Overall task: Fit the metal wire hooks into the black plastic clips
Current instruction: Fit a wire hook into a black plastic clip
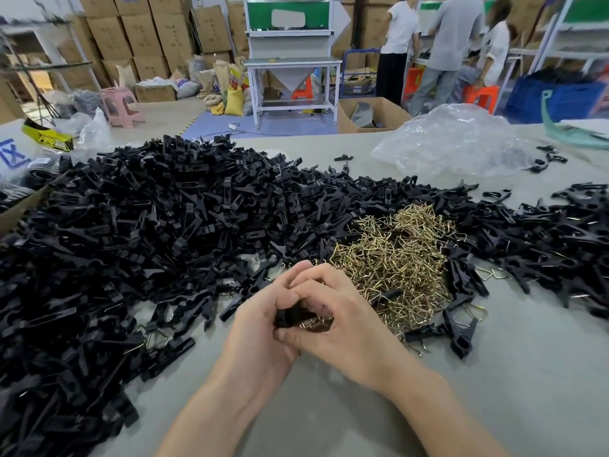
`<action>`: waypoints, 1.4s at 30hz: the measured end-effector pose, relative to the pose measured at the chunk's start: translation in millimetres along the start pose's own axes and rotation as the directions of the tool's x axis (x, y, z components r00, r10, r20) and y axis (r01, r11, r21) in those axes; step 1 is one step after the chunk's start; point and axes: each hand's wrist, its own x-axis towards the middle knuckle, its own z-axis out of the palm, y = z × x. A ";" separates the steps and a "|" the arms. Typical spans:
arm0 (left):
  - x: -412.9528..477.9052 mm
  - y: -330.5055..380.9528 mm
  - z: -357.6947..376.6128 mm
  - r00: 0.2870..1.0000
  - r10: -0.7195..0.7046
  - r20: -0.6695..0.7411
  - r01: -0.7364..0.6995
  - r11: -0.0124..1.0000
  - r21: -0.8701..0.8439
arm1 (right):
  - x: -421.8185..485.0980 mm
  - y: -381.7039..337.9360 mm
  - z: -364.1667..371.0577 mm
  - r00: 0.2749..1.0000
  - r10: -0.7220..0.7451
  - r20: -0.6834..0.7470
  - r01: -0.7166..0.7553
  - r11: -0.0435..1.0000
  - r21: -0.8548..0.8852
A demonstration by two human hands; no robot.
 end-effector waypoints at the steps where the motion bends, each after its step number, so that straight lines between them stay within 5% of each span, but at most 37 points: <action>1: 0.6 -0.8 0.3 1.000 0.012 -0.022 -0.013 1.000 -0.016 | 0.0 0.6 -0.7 1.000 0.004 0.007 -0.004 1.000 0.017; 13: 11.6 -17.0 8.4 0.935 0.066 -0.349 -0.027 0.993 0.115 | -1.4 1.2 -1.4 0.998 0.014 0.065 -0.015 1.000 0.010; 23: 9.1 -11.0 3.9 0.938 0.086 -0.336 -0.035 0.987 0.155 | -1.6 1.4 0.3 0.996 -0.093 0.003 0.093 0.995 -0.036; 37: 5.4 0.3 -1.9 0.981 -0.165 -0.101 0.161 0.986 -0.053 | -1.8 -8.2 0.8 0.986 -0.168 0.009 0.167 0.969 -0.182; 42: 6.2 -8.1 -0.8 0.982 -0.146 -0.117 0.148 0.989 0.010 | -1.8 -8.1 -0.5 0.991 -0.135 0.020 0.137 0.981 -0.138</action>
